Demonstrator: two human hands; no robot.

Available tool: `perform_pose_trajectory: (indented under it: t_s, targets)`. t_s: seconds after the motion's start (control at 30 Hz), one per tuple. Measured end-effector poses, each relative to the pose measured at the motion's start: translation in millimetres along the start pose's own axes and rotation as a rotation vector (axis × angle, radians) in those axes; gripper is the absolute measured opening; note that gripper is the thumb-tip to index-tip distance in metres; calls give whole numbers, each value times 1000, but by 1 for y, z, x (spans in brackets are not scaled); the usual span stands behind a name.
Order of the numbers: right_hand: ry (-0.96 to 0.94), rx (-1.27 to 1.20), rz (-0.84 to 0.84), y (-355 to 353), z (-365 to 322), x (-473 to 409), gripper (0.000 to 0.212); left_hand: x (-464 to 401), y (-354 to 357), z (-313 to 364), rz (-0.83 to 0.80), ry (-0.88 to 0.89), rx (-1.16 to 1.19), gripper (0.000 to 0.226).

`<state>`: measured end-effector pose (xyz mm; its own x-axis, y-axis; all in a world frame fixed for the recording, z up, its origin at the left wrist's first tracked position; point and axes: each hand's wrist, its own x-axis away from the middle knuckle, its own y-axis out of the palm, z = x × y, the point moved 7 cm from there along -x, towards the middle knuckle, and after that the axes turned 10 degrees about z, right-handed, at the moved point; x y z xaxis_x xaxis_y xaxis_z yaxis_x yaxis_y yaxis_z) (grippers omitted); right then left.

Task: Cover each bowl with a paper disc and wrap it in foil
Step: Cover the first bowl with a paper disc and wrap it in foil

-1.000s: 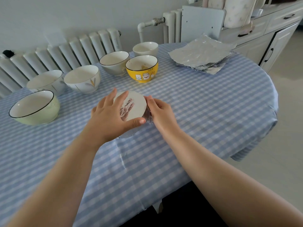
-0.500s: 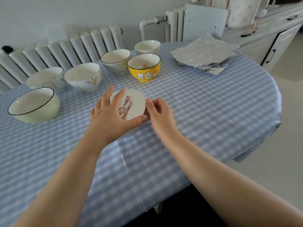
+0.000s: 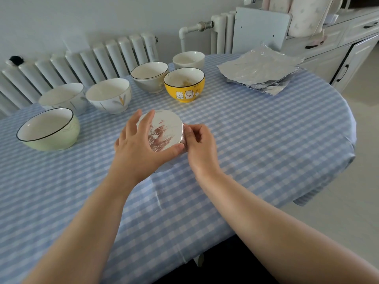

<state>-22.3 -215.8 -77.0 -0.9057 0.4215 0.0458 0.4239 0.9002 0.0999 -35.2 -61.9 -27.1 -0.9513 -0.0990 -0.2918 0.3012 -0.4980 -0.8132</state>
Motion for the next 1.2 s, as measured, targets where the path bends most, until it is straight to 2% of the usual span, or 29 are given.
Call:
perform_pose_trajectory:
  t_s: [0.4, 0.7, 0.9, 1.07, 1.2]
  targets:
    - [236, -194, 42, 4, 15, 2, 17, -1, 0, 1, 3, 5, -6, 122]
    - [312, -247, 22, 9, 21, -7, 8, 0, -1, -5, 24, -3, 38, 116]
    - [335, -248, -2, 15, 25, -13, 12, 1, -2, -6, 40, -6, 68, 115]
    - [463, -369, -48, 23, 35, -11, 16, -2, -1, -8, 47, -12, 86, 115]
    - [480, -400, -58, 26, 35, -11, 16, -2, -1, -14, 60, -30, 138, 115]
